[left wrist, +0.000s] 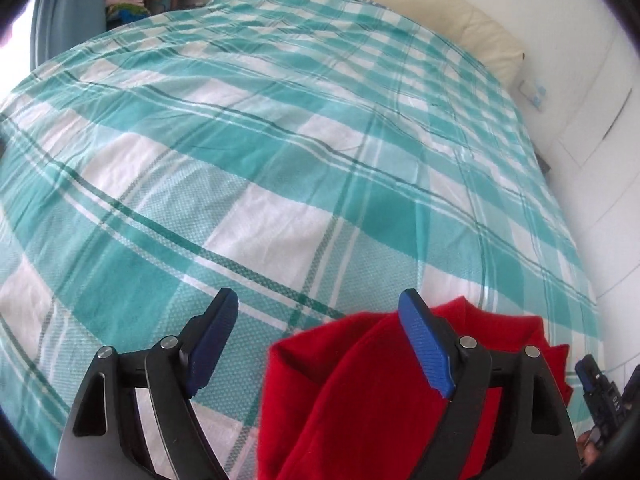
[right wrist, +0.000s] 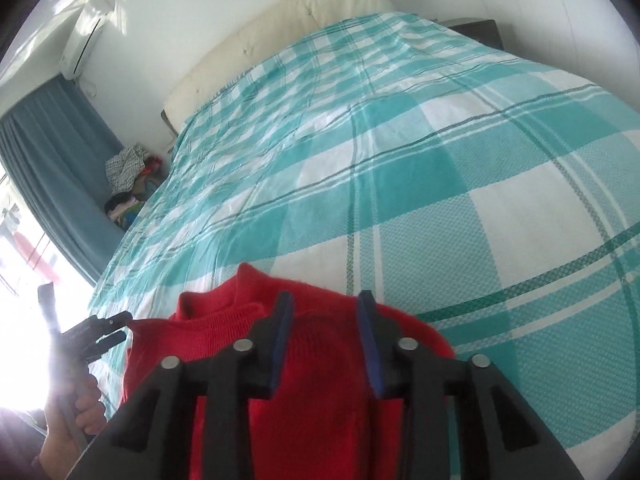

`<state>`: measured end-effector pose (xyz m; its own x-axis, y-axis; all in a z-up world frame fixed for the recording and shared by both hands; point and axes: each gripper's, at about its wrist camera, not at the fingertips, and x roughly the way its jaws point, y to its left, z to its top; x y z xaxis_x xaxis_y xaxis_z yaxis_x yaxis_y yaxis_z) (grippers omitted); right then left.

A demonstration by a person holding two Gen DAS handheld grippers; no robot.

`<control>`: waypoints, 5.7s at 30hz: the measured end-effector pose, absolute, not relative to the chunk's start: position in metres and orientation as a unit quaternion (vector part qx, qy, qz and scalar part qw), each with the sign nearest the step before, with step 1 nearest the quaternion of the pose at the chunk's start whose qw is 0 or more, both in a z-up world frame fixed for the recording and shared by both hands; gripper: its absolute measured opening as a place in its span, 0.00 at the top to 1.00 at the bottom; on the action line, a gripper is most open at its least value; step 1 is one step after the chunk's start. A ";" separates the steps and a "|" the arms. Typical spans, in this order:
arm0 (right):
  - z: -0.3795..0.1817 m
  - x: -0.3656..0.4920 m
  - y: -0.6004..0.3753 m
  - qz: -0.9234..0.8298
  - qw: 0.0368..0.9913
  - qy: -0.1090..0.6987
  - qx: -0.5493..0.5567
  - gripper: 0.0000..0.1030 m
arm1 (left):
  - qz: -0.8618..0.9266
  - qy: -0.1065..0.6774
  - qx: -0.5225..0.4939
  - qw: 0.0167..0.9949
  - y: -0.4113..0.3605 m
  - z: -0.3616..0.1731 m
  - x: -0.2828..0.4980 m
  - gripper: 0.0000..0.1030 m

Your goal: Fold small clothes

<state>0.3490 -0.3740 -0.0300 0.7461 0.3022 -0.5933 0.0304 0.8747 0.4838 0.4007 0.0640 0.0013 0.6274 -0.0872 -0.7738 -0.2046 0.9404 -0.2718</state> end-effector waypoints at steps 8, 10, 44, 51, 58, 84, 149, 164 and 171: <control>-0.001 0.280 -0.375 0.083 0.921 0.351 0.150 0.56 | 0.057 0.409 -0.046 0.909 0.059 0.026 0.313 0.12; 0.000 0.253 -0.369 0.095 0.921 0.356 0.124 0.53 | 0.061 0.394 -0.011 0.917 0.048 0.033 0.280 0.07; -0.081 0.290 -0.360 0.129 0.843 0.467 0.235 0.40 | 0.088 0.393 -0.006 0.915 0.063 0.021 0.207 0.05; -0.022 0.300 -0.307 0.132 0.850 0.469 0.200 0.89 | 0.097 0.385 -0.045 0.916 0.097 0.040 0.200 0.05; 0.028 0.332 -0.168 0.185 0.852 0.477 0.115 0.89 | 0.123 0.378 -0.084 0.914 0.128 0.045 0.196 0.05; -0.020 0.282 -0.026 0.323 0.832 0.445 -0.078 0.64 | 0.125 0.386 -0.112 0.907 0.160 0.040 0.189 0.05; -0.005 0.251 -0.175 0.154 0.906 0.394 0.004 0.10 | 0.031 0.360 -0.009 0.933 0.076 0.038 0.239 0.01; 0.017 0.104 -0.173 0.159 0.923 0.338 -0.092 0.01 | 0.086 0.328 0.083 0.937 0.022 0.028 0.110 0.00; 0.025 0.087 -0.177 0.134 0.926 0.348 -0.065 0.01 | 0.074 0.363 0.056 0.927 0.023 0.020 0.101 0.00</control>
<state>0.0873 -0.1769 0.0247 0.7218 0.2022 -0.6619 -0.2921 0.9560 -0.0266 0.1006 0.0233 0.0197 0.7253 0.1767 -0.6654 -0.0960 0.9830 0.1563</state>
